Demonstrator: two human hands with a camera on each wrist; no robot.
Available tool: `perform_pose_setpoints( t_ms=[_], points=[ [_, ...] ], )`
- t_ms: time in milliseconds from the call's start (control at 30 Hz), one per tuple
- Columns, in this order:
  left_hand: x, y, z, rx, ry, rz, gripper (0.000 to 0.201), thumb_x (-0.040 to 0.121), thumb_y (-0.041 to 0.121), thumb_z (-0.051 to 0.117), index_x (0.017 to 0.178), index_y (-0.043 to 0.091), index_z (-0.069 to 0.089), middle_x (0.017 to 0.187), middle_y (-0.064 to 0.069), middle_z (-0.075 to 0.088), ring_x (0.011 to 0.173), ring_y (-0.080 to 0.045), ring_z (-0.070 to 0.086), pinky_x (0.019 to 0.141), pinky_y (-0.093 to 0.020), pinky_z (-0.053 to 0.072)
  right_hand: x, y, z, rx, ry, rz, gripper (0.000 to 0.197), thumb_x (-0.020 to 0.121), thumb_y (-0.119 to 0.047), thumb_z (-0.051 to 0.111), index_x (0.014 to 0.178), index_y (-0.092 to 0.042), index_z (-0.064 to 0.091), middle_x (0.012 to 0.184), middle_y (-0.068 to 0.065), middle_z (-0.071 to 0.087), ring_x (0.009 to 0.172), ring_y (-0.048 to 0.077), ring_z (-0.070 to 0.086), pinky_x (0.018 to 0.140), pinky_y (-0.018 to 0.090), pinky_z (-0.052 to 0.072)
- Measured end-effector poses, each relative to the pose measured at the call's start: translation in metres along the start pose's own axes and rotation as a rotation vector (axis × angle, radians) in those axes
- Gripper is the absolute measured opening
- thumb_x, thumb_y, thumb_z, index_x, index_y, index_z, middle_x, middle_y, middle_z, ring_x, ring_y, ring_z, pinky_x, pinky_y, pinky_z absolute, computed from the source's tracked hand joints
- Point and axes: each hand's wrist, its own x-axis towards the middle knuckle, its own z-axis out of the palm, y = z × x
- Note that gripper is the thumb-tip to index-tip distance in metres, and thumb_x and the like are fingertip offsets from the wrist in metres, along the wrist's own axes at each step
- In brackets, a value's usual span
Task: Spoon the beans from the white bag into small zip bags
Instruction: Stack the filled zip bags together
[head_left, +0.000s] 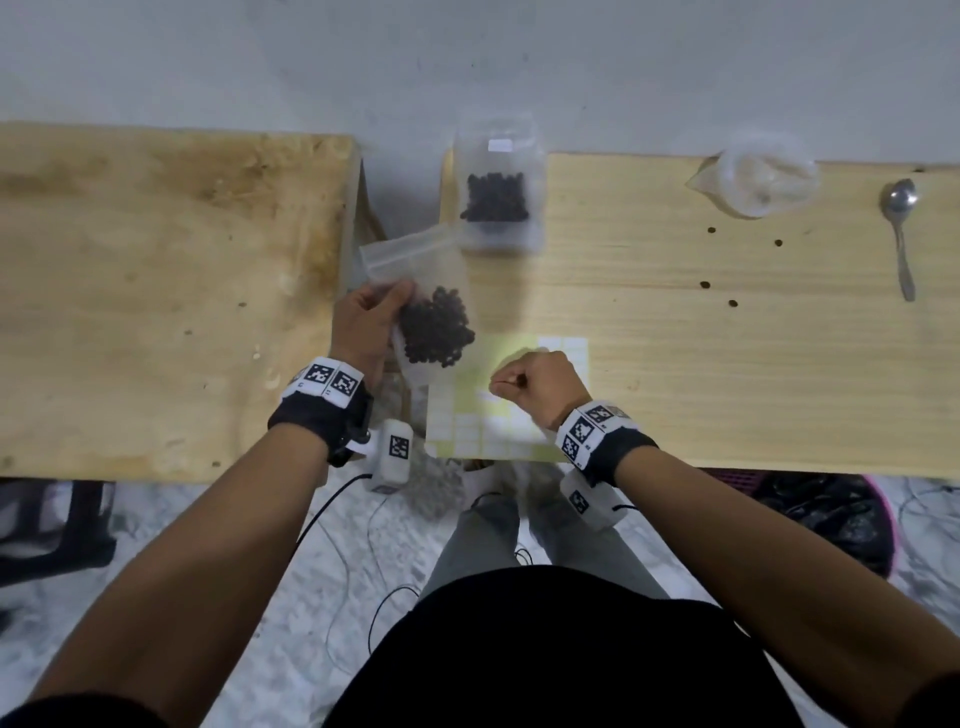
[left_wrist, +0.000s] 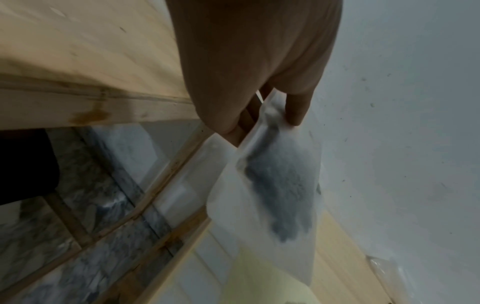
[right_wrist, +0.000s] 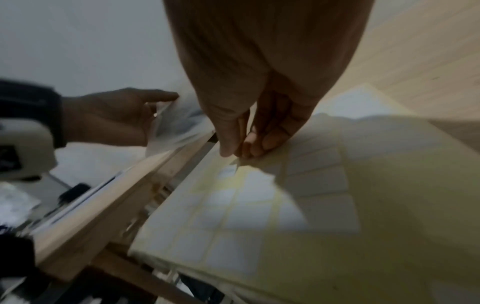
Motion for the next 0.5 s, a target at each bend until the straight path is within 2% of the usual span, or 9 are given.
perform_pose_setpoints(
  t_ms=[67,167,267,367,500],
  points=[
    [-0.002,0.001,-0.003,-0.001,0.021,0.003,0.011,0.09,0.014,0.07,0.081,0.018,0.075,0.079,0.004,0.075,0.079,-0.016,0.067,0.094,-0.053,0.054,0.0,-0.002,0.005,-0.06,-0.031,-0.007,0.014,0.086,-0.025,0.073,0.083,-0.013,0.078,0.09,-0.002,0.075,0.084,0.01,0.064,0.082,0.027,0.051],
    [-0.002,0.0,-0.008,-0.013,0.033,-0.008,0.015,0.09,0.014,0.07,0.078,0.021,0.076,0.081,0.005,0.075,0.082,-0.014,0.068,0.097,-0.053,0.053,0.0,-0.001,0.011,-0.093,-0.001,0.012,0.011,0.086,-0.026,0.074,0.082,-0.016,0.076,0.085,-0.007,0.07,0.08,0.01,0.059,0.079,0.027,0.051],
    [-0.005,-0.003,-0.008,-0.014,0.02,0.005,0.021,0.089,0.014,0.07,0.072,0.023,0.077,0.078,0.006,0.075,0.081,-0.014,0.068,0.097,-0.056,0.052,0.0,0.0,0.013,-0.097,0.005,0.024,0.013,0.087,-0.023,0.072,0.081,-0.013,0.074,0.078,-0.011,0.061,0.076,0.008,0.053,0.075,0.026,0.048],
    [-0.01,-0.003,-0.006,-0.015,-0.001,0.022,0.018,0.091,0.013,0.068,0.076,0.021,0.075,0.077,0.006,0.074,0.079,-0.013,0.067,0.096,-0.055,0.052,0.0,-0.001,0.011,-0.043,-0.011,0.011,0.01,0.088,-0.018,0.07,0.08,-0.011,0.072,0.081,-0.004,0.065,0.075,0.01,0.055,0.072,0.024,0.045],
    [-0.011,-0.001,-0.002,-0.015,-0.041,0.046,0.016,0.092,0.015,0.067,0.078,0.019,0.075,0.08,0.003,0.075,0.085,-0.015,0.068,0.1,-0.048,0.051,-0.001,0.002,-0.003,0.063,0.032,0.065,0.006,0.093,-0.017,0.06,0.089,-0.014,0.064,0.081,0.008,0.07,0.069,0.014,0.058,0.062,0.017,0.045]
  ],
)
